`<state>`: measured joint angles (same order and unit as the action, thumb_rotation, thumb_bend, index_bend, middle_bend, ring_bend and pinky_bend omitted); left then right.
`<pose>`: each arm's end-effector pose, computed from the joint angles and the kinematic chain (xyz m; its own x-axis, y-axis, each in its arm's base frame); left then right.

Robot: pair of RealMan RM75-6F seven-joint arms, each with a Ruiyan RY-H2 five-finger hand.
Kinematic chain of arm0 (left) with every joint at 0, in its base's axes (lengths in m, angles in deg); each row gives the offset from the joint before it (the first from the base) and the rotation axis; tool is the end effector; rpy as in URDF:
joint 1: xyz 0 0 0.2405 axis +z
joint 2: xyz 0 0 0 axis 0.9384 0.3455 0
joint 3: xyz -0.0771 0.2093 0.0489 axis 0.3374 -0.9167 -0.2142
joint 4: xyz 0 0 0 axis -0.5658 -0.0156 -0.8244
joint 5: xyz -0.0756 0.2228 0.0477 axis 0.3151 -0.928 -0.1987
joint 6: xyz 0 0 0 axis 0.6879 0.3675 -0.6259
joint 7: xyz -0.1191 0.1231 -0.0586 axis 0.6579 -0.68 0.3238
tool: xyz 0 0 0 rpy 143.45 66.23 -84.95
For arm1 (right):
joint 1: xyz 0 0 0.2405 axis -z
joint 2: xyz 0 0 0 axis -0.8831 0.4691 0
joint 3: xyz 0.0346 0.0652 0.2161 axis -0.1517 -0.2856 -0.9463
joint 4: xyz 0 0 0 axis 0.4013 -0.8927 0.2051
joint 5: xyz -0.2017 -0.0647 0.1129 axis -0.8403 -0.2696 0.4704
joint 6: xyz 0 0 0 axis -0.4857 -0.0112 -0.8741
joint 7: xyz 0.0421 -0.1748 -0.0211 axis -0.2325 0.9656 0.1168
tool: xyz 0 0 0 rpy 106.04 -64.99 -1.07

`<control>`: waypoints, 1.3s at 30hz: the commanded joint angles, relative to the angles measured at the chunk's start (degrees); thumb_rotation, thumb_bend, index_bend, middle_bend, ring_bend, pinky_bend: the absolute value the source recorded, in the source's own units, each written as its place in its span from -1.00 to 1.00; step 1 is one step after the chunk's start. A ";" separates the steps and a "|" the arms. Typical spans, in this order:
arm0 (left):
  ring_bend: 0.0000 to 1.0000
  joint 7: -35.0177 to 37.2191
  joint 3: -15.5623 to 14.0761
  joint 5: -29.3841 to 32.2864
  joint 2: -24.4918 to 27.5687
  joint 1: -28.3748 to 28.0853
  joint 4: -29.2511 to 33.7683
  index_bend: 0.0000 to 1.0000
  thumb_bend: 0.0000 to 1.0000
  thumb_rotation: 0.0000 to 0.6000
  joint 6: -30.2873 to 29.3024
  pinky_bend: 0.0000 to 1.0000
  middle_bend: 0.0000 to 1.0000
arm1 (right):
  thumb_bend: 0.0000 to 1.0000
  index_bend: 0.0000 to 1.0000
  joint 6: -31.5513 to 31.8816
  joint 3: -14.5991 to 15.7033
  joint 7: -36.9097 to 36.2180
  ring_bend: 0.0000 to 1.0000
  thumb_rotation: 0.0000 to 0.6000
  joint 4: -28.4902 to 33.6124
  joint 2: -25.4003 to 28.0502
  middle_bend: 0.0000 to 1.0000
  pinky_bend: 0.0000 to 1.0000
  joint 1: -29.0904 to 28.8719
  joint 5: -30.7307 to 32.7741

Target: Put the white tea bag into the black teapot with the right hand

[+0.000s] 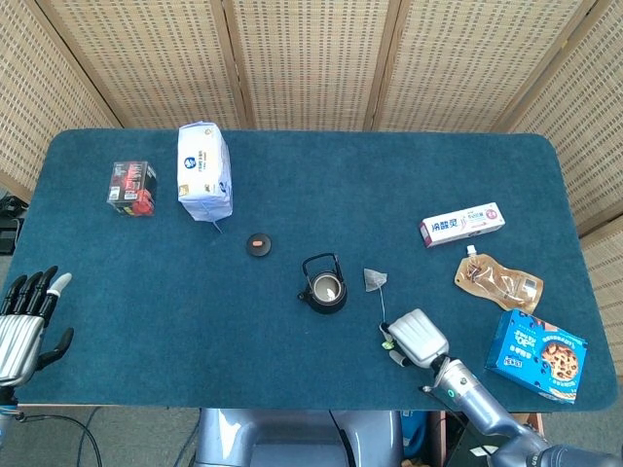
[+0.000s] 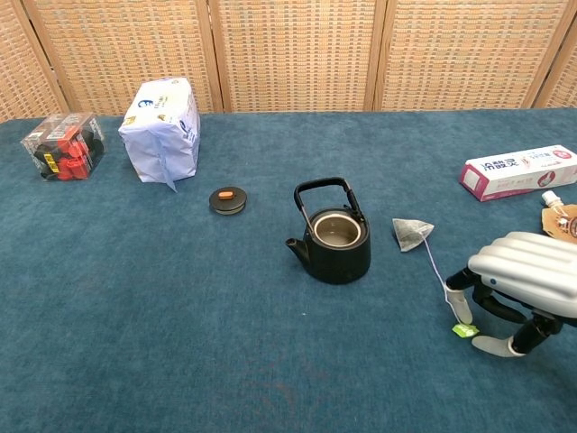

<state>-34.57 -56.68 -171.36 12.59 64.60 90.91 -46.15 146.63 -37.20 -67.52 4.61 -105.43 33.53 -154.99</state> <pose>-0.2896 0.2113 0.1060 0.5044 0.0219 0.8632 0.8626 -0.0587 -0.5025 -0.2081 -0.2713 -0.0789 0.6616 -0.2791 0.6960 -0.7112 -0.5278 0.4644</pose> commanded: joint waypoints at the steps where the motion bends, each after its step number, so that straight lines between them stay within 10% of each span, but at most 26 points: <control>1: -1.00 0.00 -0.03 -0.03 0.01 0.01 -0.03 -1.00 -0.18 1.00 -0.02 -1.00 -1.00 | -0.02 0.11 0.13 0.12 -0.24 0.80 0.72 -0.28 -0.13 0.80 0.94 0.10 -0.04; 39: -1.00 0.79 -0.08 0.25 -0.16 0.36 -0.94 -1.00 -0.18 1.00 -0.30 -1.00 -1.00 | 0.07 0.17 -0.42 -0.58 -0.19 0.80 0.71 -1.06 -1.59 0.80 0.94 -0.79 0.74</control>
<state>-33.78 -56.76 -171.11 12.44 64.96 89.98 -46.45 146.20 -37.77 -67.72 3.55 -107.00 32.75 -154.25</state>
